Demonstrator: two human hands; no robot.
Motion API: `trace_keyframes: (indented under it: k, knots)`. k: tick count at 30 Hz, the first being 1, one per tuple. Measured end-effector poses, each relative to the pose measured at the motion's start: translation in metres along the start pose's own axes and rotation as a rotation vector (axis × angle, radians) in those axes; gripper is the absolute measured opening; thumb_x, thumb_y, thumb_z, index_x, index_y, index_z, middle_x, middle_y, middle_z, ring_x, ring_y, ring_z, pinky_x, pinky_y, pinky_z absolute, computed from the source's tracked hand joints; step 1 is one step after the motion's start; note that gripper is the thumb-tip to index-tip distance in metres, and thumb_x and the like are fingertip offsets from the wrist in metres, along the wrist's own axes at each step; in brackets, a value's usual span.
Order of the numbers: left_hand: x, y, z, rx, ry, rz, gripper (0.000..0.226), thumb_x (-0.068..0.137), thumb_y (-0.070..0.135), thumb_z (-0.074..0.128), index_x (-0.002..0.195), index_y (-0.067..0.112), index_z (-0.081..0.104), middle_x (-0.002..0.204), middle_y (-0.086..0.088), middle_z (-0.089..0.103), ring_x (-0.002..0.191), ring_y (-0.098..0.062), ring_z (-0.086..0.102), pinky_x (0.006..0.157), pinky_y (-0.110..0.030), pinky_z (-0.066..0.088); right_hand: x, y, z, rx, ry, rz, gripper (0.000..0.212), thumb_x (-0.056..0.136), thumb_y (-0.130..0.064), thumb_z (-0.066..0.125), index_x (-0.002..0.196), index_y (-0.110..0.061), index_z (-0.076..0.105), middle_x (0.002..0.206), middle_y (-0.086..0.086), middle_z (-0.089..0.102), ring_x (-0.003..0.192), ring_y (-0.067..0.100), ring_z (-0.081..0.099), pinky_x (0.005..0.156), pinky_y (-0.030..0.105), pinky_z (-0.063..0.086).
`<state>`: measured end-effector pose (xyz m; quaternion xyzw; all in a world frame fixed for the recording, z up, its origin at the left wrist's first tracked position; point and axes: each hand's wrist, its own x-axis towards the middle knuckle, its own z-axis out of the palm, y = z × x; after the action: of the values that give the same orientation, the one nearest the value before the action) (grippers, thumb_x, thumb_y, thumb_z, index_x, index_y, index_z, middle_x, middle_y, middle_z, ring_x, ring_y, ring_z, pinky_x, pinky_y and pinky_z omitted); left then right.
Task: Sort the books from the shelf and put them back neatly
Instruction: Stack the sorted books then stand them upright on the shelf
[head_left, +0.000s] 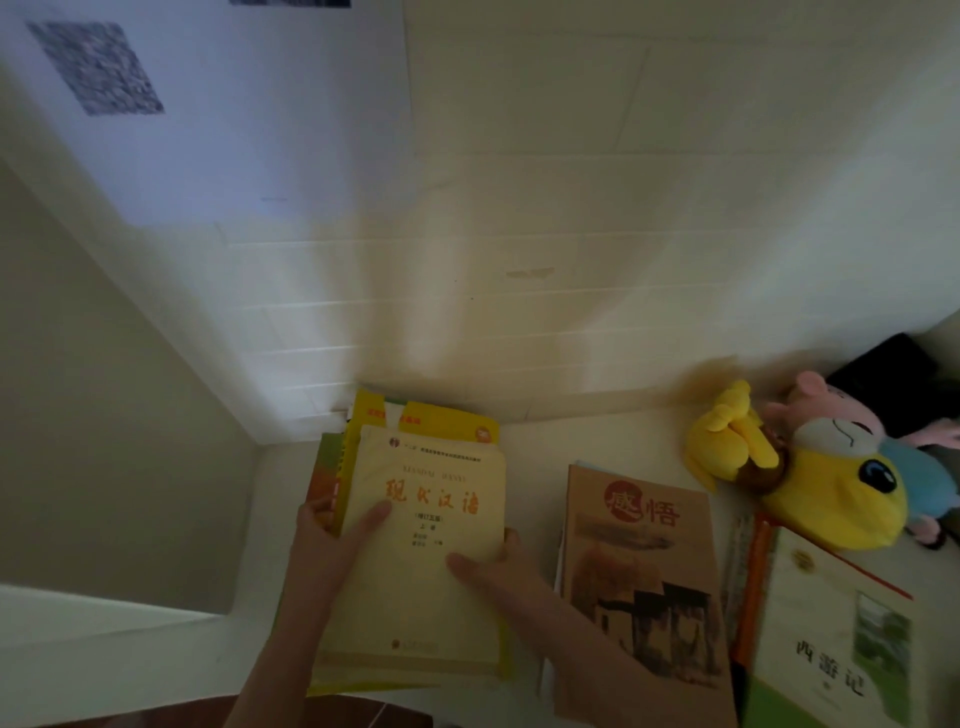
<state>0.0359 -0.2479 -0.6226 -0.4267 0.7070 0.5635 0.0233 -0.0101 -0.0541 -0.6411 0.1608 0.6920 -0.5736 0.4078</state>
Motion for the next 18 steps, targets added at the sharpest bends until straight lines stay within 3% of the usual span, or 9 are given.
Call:
trace_keyframes:
  k: [3, 5, 6, 9, 11, 15, 18]
  knots:
    - [-0.001, -0.001, -0.006, -0.1, -0.017, 0.034, 0.04, 0.087, 0.051, 0.057, 0.11, 0.018, 0.058, 0.088, -0.001, 0.067, 0.075, -0.021, 0.066, 0.061, -0.032, 0.052, -0.001, -0.003, -0.003, 0.059, -0.043, 0.005, 0.094, 0.051, -0.033, 0.093, 0.127, -0.013, 0.041, 0.121, 0.001, 0.059, 0.108, 0.022, 0.061, 0.092, 0.043, 0.053]
    - [-0.001, -0.004, -0.01, -0.138, -0.037, 0.033, 0.026, 0.089, 0.043, 0.057, 0.104, 0.021, 0.059, 0.084, 0.0, 0.067, 0.075, -0.022, 0.065, 0.061, -0.032, 0.051, 0.008, 0.003, -0.01, 0.071, -0.067, -0.022, 0.118, 0.027, -0.044, 0.097, 0.128, -0.014, 0.045, 0.121, 0.003, 0.063, 0.107, 0.024, 0.063, 0.09, 0.047, 0.054]
    - [-0.001, -0.005, -0.012, -0.162, -0.044, 0.016, 0.024, 0.087, 0.042, 0.061, 0.101, 0.023, 0.059, 0.085, -0.001, 0.068, 0.076, -0.024, 0.066, 0.064, -0.035, 0.053, 0.01, 0.005, -0.012, 0.086, -0.076, -0.038, 0.121, 0.024, -0.045, 0.097, 0.128, -0.014, 0.045, 0.121, 0.004, 0.063, 0.107, 0.024, 0.064, 0.089, 0.047, 0.055]
    - [0.002, -0.014, -0.021, -0.216, -0.025, 0.001, 0.028, 0.081, 0.044, 0.067, 0.098, 0.022, 0.064, 0.087, -0.009, 0.072, 0.078, -0.034, 0.069, 0.075, -0.051, 0.056, 0.003, 0.004, -0.02, 0.108, -0.095, -0.055, 0.117, 0.025, -0.039, 0.097, 0.126, -0.015, 0.042, 0.122, 0.005, 0.062, 0.107, 0.025, 0.064, 0.089, 0.047, 0.055]
    - [0.002, -0.017, -0.027, -0.241, -0.014, 0.006, 0.034, 0.079, 0.042, 0.068, 0.102, 0.017, 0.068, 0.086, -0.015, 0.073, 0.075, -0.036, 0.07, 0.074, -0.054, 0.057, -0.002, 0.003, -0.027, 0.128, -0.11, -0.056, 0.109, 0.034, -0.03, 0.096, 0.128, -0.013, 0.044, 0.12, 0.007, 0.064, 0.105, 0.026, 0.065, 0.085, 0.044, 0.056]
    - [0.002, -0.01, -0.028, -0.241, -0.014, 0.075, 0.017, 0.091, 0.025, 0.062, 0.1, 0.012, 0.066, 0.082, -0.012, 0.071, 0.065, -0.027, 0.067, 0.051, -0.03, 0.053, -0.016, -0.005, -0.049, 0.128, -0.135, -0.09, 0.078, 0.058, -0.007, 0.088, 0.127, -0.014, 0.052, 0.111, 0.007, 0.071, 0.096, 0.026, 0.07, 0.075, 0.04, 0.059]
    - [0.004, -0.003, -0.026, -0.232, -0.019, 0.097, 0.016, 0.092, 0.026, 0.059, 0.099, 0.014, 0.066, 0.084, -0.01, 0.071, 0.07, -0.028, 0.068, 0.056, -0.031, 0.052, -0.028, -0.01, -0.083, 0.151, -0.069, -0.111, 0.088, 0.044, -0.017, 0.093, 0.123, -0.014, 0.055, 0.105, 0.008, 0.073, 0.091, 0.027, 0.071, 0.068, 0.04, 0.058]
